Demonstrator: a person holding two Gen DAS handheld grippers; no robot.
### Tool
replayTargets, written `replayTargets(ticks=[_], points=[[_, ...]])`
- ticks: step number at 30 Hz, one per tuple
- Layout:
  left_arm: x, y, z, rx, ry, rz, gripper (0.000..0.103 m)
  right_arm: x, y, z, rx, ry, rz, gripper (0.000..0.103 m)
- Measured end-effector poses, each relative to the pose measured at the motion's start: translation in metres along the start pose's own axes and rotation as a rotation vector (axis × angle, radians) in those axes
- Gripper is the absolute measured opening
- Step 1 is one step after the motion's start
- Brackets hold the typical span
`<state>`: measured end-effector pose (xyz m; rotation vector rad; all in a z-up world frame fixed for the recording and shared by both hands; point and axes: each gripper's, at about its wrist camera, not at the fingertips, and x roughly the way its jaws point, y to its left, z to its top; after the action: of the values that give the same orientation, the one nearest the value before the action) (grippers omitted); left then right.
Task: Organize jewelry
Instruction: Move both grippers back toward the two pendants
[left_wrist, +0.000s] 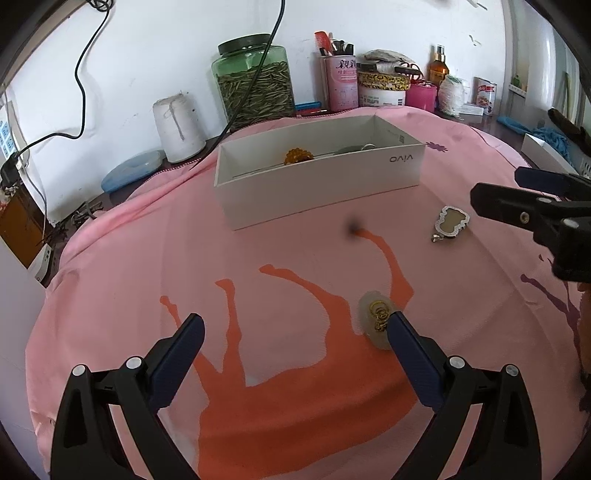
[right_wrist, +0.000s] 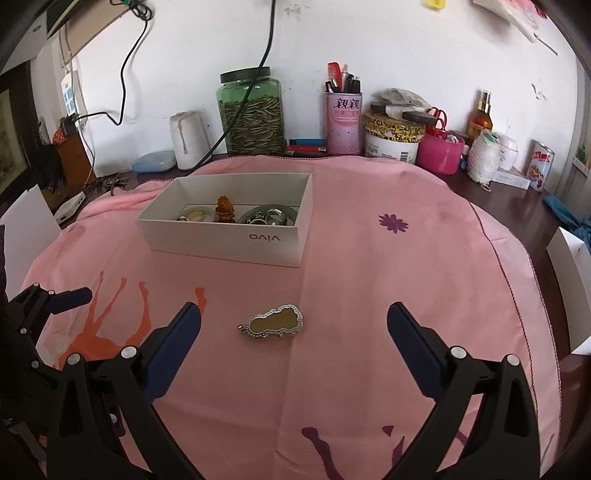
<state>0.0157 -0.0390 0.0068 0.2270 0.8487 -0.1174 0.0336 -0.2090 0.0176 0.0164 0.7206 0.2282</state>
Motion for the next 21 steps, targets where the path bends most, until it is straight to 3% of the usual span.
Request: replayTargets(ticks=[13,21], points=[[-0.002,-0.002,0.000,0.023,-0.017,0.035,0.098,0.003,-0.009,0.001,0.069,0.032,0.045,0.096],[-0.004,-0.010,0.000,0.058,-0.022,0.002,0.098,0.002,-0.009,0.001,0.081,0.033,0.049,0.096]])
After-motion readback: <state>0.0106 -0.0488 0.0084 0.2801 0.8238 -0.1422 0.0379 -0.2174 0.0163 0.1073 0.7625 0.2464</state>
